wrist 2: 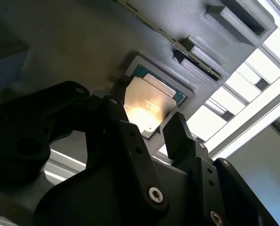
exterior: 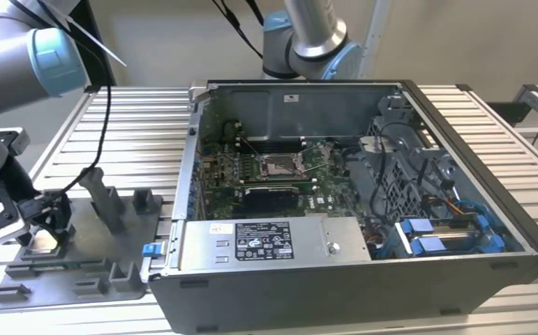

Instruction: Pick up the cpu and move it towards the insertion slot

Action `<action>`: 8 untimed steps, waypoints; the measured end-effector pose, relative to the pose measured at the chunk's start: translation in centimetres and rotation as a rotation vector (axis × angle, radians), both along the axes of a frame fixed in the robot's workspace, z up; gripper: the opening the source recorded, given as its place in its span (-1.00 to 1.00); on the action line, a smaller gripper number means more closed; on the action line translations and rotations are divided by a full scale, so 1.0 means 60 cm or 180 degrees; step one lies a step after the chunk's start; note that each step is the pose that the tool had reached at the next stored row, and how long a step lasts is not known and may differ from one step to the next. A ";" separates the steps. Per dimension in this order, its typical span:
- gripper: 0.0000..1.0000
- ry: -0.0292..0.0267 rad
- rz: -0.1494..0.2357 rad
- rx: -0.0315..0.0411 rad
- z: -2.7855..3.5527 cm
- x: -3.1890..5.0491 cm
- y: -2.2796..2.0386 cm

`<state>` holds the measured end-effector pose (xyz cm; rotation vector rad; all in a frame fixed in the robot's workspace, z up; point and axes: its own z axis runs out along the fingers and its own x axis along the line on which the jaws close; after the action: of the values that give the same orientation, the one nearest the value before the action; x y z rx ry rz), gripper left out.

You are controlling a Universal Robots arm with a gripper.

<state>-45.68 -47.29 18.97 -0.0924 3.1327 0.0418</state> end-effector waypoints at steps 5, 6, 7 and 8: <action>1.00 0.0000 0.0001 -0.0001 -0.001 0.000 0.0000; 1.00 0.0000 0.0001 -0.0001 -0.001 0.000 0.0000; 1.00 0.0000 0.0001 -0.0002 -0.001 0.000 -0.0001; 1.00 0.0000 0.0001 -0.0002 -0.001 0.000 0.0000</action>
<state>-45.68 -47.30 18.92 -0.0930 3.1326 0.0408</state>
